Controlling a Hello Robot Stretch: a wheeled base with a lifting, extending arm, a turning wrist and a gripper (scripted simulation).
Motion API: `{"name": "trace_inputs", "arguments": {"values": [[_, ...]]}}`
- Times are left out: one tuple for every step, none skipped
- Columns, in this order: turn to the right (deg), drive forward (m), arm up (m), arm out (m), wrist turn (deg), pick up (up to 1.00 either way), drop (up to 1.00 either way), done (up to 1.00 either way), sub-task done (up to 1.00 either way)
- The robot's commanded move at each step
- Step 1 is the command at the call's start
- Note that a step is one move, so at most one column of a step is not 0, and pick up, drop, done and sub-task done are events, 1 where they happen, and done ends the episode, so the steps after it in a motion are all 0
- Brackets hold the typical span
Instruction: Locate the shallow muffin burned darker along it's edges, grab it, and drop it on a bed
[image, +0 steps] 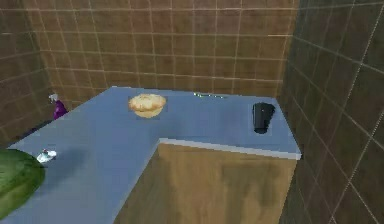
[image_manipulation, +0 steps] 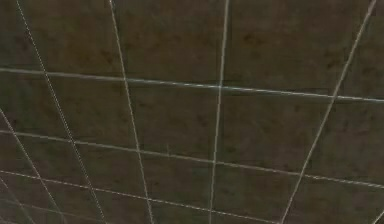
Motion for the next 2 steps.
{"name": "trace_inputs", "arguments": {"values": [[0.0,0.2,0.0,0.0,0.0,0.0,0.0,0.0,0.0],[-45.0,0.0,0.0,0.0,0.0,0.0,0.0,0.0,0.0]]}}
